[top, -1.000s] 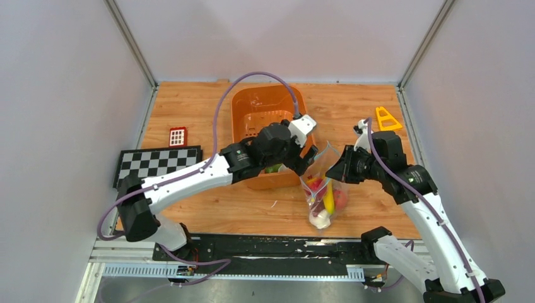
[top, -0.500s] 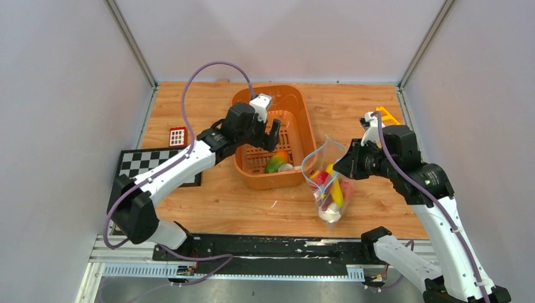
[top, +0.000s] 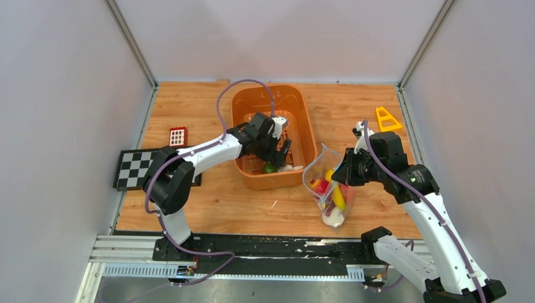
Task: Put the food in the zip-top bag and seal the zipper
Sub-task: Adjust the zipper food storage bag at the center of the board, then pick up the fake fruit from the bin.
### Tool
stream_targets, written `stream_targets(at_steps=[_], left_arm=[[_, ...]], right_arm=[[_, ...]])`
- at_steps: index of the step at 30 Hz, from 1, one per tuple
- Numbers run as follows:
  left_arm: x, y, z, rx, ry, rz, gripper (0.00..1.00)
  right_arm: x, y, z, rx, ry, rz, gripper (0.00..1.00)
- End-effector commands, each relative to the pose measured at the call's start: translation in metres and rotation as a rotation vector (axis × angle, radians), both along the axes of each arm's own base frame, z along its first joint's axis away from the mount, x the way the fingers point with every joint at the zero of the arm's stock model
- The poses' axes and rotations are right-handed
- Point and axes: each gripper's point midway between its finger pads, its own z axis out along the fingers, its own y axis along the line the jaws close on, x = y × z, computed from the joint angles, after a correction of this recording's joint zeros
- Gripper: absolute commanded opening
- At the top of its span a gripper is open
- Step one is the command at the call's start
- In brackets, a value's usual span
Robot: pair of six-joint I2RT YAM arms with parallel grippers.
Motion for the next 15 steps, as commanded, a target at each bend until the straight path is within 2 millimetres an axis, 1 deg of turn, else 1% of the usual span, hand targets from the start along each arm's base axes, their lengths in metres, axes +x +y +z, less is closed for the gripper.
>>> stream_targets(at_steps=[1, 5, 7, 12, 13, 15], left_arm=[[-0.009, -0.002, -0.004, 0.028, 0.030, -0.077, 1.00], [-0.013, 0.008, -0.032, 0.134, 0.063, -0.089, 1.00], [-0.013, 0.010, -0.042, 0.170, 0.070, -0.086, 1.00], [-0.011, 0.010, -0.058, 0.251, 0.047, -0.064, 0.99], [-0.011, 0.009, -0.059, 0.255, 0.044, -0.062, 0.97], [-0.010, 0.008, -0.060, 0.259, 0.040, -0.056, 0.91]], right_arm=[[0.010, 0.008, 0.007, 0.044, -0.052, 0.005, 0.00], [0.012, 0.014, 0.006, 0.070, -0.048, 0.017, 0.00], [0.013, 0.014, 0.005, 0.069, -0.048, 0.016, 0.00], [0.012, 0.013, 0.003, 0.066, -0.046, 0.010, 0.00], [0.012, 0.013, 0.003, 0.067, -0.044, 0.009, 0.00], [0.012, 0.013, 0.001, 0.066, -0.042, 0.007, 0.00]])
